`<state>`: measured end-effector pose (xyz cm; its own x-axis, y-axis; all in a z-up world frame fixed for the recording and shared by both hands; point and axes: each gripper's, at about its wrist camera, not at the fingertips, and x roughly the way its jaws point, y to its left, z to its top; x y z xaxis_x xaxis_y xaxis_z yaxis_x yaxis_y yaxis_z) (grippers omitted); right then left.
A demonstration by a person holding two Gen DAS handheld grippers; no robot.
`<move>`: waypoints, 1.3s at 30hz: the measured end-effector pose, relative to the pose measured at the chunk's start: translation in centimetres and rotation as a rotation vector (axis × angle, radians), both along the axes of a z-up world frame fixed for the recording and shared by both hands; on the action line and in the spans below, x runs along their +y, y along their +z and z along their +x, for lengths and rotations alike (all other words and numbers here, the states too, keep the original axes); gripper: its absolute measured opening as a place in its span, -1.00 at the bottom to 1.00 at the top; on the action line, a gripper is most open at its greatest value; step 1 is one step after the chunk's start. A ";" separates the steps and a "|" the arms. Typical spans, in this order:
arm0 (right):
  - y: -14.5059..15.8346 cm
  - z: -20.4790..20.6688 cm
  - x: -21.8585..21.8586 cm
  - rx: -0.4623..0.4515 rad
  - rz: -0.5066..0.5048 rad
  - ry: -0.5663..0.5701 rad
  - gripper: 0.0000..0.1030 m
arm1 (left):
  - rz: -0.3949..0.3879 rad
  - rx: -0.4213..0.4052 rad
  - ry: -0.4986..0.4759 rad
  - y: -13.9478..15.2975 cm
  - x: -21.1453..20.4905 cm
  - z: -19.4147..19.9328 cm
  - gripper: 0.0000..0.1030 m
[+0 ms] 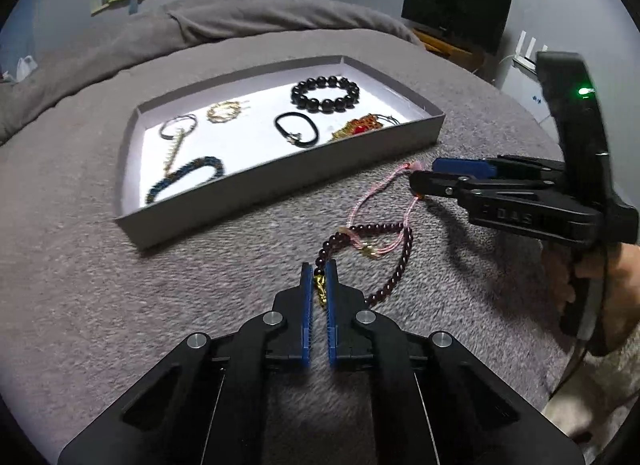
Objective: Organize jewelry
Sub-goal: 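Grasp the dark red bead bracelet with the left gripper while the right grasps the pink cord bracelet, then lower the dark red bead and pink cord bracelets into the tray while both grippers open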
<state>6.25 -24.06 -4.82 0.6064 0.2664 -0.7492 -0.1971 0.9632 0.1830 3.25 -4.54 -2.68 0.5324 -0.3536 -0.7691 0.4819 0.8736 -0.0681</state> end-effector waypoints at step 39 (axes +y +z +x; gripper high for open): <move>12.7 4.6 1.0 -0.293 0.026 0.014 -0.70 | -0.147 -0.094 0.003 7.8 2.4 10.6 -0.87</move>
<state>10.81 -23.07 7.84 0.7921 0.2931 -0.5354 -0.2581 0.9557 0.1413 13.86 -2.18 5.13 0.6009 -0.4571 -0.6557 0.4896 0.8589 -0.1501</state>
